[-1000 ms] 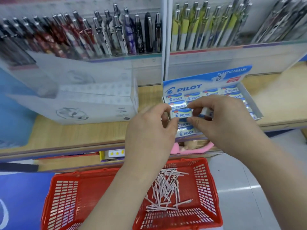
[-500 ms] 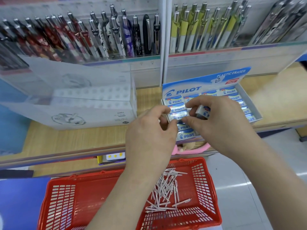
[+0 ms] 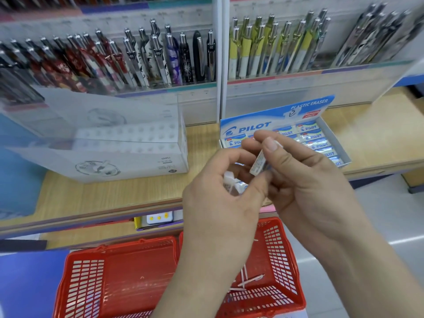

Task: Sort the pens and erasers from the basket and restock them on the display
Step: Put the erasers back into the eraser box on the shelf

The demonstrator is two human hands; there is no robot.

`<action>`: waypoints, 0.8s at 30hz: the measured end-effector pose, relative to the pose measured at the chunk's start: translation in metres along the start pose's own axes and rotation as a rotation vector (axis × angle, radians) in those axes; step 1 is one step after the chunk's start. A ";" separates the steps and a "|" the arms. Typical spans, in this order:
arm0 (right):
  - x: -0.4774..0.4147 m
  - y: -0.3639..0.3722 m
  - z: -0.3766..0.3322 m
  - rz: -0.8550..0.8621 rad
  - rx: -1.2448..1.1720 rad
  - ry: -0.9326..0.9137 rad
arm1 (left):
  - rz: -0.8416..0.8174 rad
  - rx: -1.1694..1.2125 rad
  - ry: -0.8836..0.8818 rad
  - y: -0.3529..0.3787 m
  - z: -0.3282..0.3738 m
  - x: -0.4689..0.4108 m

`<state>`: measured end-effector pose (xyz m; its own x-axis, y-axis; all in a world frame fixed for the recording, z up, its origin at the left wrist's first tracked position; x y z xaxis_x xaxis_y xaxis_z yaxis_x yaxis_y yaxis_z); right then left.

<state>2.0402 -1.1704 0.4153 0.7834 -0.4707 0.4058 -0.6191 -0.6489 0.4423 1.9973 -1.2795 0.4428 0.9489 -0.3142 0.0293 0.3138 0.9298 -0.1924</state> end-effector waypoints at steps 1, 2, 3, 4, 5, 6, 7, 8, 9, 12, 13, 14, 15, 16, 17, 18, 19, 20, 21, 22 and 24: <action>0.001 -0.001 -0.001 -0.005 -0.002 -0.004 | 0.004 0.043 -0.023 -0.001 -0.001 0.000; 0.002 -0.002 -0.003 -0.017 0.002 -0.011 | 0.006 0.118 -0.069 -0.003 -0.005 0.000; 0.003 -0.002 -0.006 -0.033 0.023 -0.026 | 0.006 0.208 -0.133 -0.004 -0.010 -0.001; 0.004 -0.003 -0.009 -0.046 0.063 -0.048 | 0.003 0.289 -0.200 -0.005 -0.015 -0.001; 0.004 -0.005 -0.012 -0.057 0.109 -0.076 | -0.006 0.344 -0.251 -0.005 -0.019 -0.001; 0.005 -0.006 -0.015 -0.067 0.152 -0.105 | -0.013 0.372 -0.282 -0.005 -0.022 -0.002; 0.005 -0.006 -0.018 -0.081 0.189 -0.130 | -0.017 0.386 -0.299 -0.005 -0.024 -0.002; 0.005 -0.007 -0.020 -0.090 0.220 -0.152 | -0.024 0.396 -0.308 -0.005 -0.024 -0.002; 0.005 -0.008 -0.021 -0.089 0.245 -0.170 | -0.034 0.401 -0.311 -0.005 -0.024 -0.002; 0.002 -0.015 -0.025 -0.051 0.282 -0.195 | -0.085 0.397 -0.300 -0.002 -0.021 -0.001; 0.002 -0.017 -0.025 -0.048 0.312 -0.196 | -0.091 0.397 -0.296 -0.002 -0.021 -0.001; 0.003 -0.017 -0.026 -0.055 0.365 -0.197 | -0.090 0.389 -0.292 -0.002 -0.021 -0.001; 0.004 -0.016 -0.027 -0.068 0.430 -0.196 | -0.087 0.377 -0.289 -0.003 -0.022 -0.002; 0.005 -0.015 -0.028 -0.078 0.485 -0.192 | -0.081 0.365 -0.289 -0.004 -0.024 -0.003; 0.006 -0.015 -0.029 -0.082 0.519 -0.187 | -0.077 0.353 -0.290 -0.005 -0.027 -0.004; 0.005 -0.016 -0.030 -0.085 0.529 -0.182 | -0.076 0.336 -0.291 -0.005 -0.029 -0.006; 0.004 -0.015 -0.030 -0.087 0.520 -0.178 | -0.076 0.320 -0.290 -0.006 -0.031 -0.007; 0.002 -0.015 -0.029 -0.084 0.495 -0.176 | -0.077 0.310 -0.290 -0.005 -0.032 -0.007; 0.000 -0.016 -0.026 -0.075 0.445 -0.169 | -0.074 0.304 -0.289 -0.005 -0.033 -0.008; -0.002 -0.016 -0.022 -0.062 0.370 -0.154 | -0.068 0.295 -0.282 -0.004 -0.033 -0.008; -0.003 -0.017 -0.013 -0.033 0.241 -0.109 | -0.056 0.249 -0.251 -0.003 -0.032 -0.008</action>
<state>2.0478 -1.1504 0.4175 0.8121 -0.5003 0.3004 -0.5726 -0.7823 0.2450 1.9881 -1.2861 0.4119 0.8991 -0.3375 0.2789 0.3343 0.9405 0.0605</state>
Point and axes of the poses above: each hand's wrist, its own x-axis away from the middle knuckle, its own y-axis out of the palm, z = x × y, the point moved 8 cm from there along -x, towards the middle knuckle, and after that the axes turned 3 degrees about z, right-handed, at the moved point
